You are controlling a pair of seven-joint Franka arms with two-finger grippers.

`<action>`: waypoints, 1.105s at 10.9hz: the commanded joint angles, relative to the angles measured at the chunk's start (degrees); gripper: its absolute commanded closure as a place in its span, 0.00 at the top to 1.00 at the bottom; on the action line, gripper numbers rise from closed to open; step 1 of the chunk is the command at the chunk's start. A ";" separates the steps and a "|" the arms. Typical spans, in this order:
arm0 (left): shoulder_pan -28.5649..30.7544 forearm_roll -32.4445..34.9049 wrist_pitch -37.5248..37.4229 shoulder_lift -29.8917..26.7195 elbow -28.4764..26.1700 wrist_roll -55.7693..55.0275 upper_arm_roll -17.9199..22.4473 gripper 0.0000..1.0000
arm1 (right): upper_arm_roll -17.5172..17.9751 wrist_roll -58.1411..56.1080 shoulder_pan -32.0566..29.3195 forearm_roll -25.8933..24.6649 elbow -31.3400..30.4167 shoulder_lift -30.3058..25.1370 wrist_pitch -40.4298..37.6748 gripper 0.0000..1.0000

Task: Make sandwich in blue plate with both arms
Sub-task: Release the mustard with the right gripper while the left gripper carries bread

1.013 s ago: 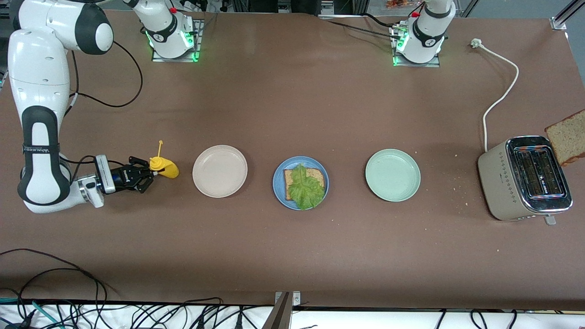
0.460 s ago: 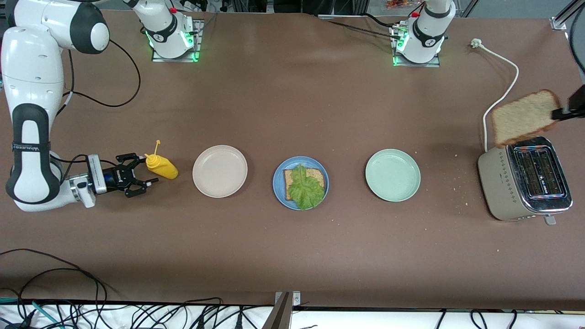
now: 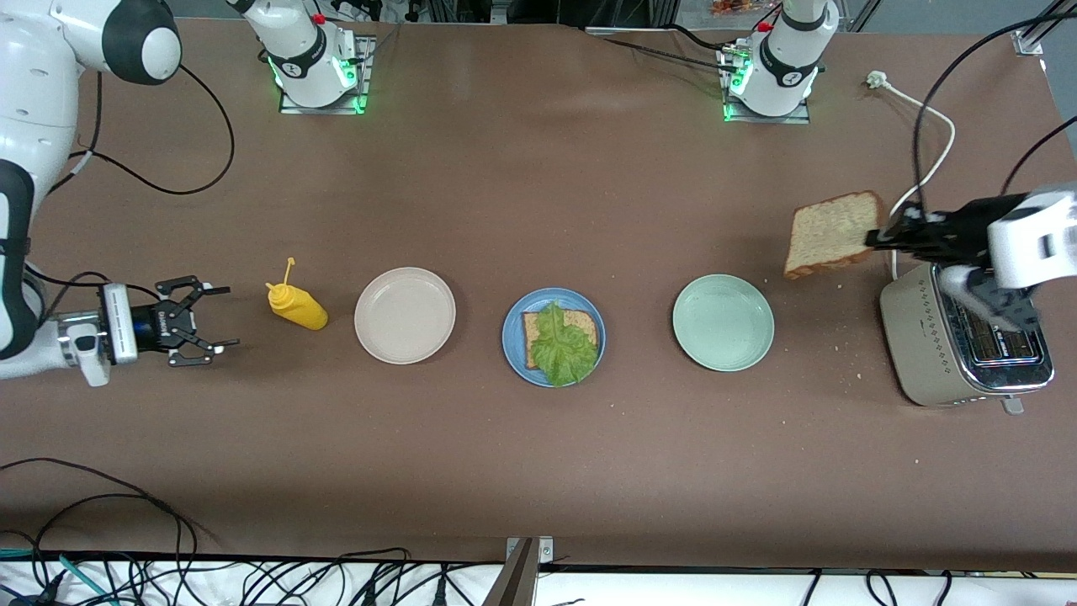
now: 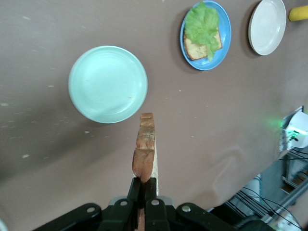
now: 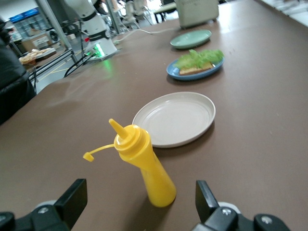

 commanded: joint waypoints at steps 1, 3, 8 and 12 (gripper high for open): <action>-4.59 -6.24 2.70 3.76 1.24 -9.68 0.60 0.00 | -1.44 17.12 0.24 -3.53 1.96 -5.61 -3.33 1.00; -4.95 -14.66 4.63 7.97 1.16 -12.61 0.69 0.00 | -1.09 29.87 0.50 -4.51 3.10 -9.04 -4.04 1.00; -16.00 -21.87 18.76 15.09 -0.16 -14.64 2.61 0.00 | -0.13 53.34 4.45 -14.14 1.62 -20.54 -3.62 1.00; -22.60 -30.68 32.56 21.51 -0.16 -15.34 5.08 0.00 | 8.47 71.80 4.72 -33.37 -14.51 -38.27 8.13 1.00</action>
